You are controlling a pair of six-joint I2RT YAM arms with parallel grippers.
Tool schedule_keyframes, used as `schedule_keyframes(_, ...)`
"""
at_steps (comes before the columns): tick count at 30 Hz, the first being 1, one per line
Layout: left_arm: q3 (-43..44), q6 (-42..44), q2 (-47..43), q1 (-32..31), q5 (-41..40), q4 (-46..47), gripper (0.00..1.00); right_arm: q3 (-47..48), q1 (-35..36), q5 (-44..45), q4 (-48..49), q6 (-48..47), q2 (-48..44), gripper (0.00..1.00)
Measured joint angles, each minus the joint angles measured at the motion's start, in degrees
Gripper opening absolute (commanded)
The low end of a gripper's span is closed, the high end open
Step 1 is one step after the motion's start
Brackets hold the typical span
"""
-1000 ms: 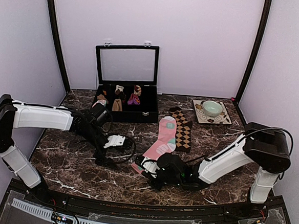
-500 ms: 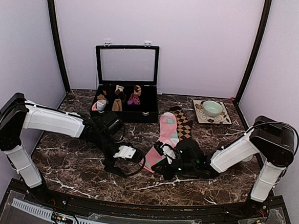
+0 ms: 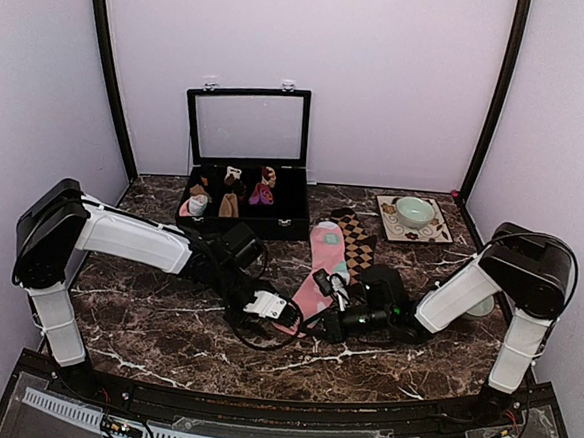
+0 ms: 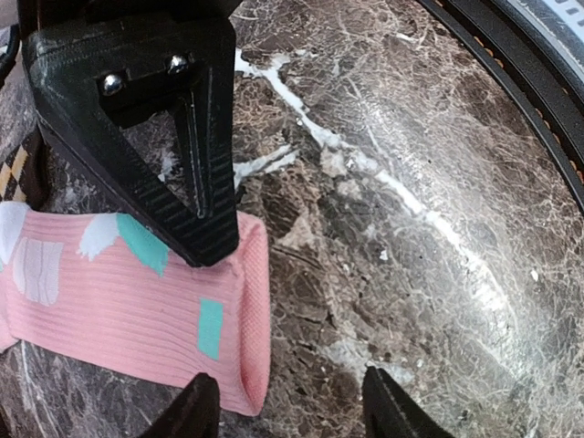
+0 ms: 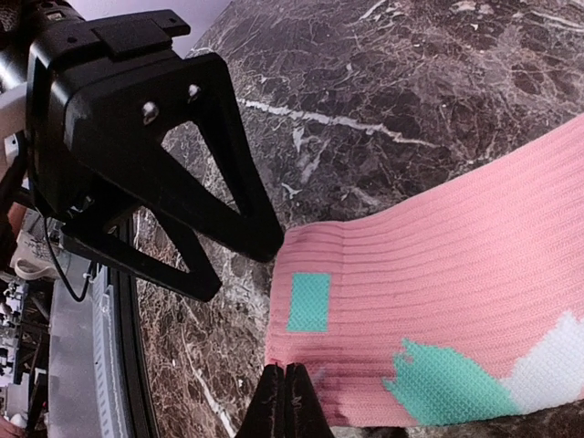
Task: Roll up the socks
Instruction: Roll the sock at the center of the board.
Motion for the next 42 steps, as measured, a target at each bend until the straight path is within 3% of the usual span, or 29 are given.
schedule_keyframes(16,-0.04,3.85,2.75,-1.36,-4.0,4.46,0.51,-0.61,-2.19,-5.29,7.39,10.1,4.5,0.0)
schedule_keyframes(20,-0.15,4.52,3.58,-1.7,-5.73,6.03,0.43,-0.94,-2.51,-5.9,8.09,10.88,4.5,0.0)
schedule_keyframes(26,-0.09,5.46,4.22,-1.88,-6.8,6.4,0.15,-1.86,-2.95,-6.25,7.96,10.88,4.5,0.0)
schedule_keyframes(34,4.57,2.27,6.43,-1.88,-6.23,1.14,0.08,-4.63,-2.99,-2.49,5.99,5.68,0.52,0.29)
schedule_keyframes(42,12.39,-7.72,9.11,-1.68,1.6,-8.98,0.08,-12.17,1.18,10.05,4.04,-11.93,-16.83,0.37)
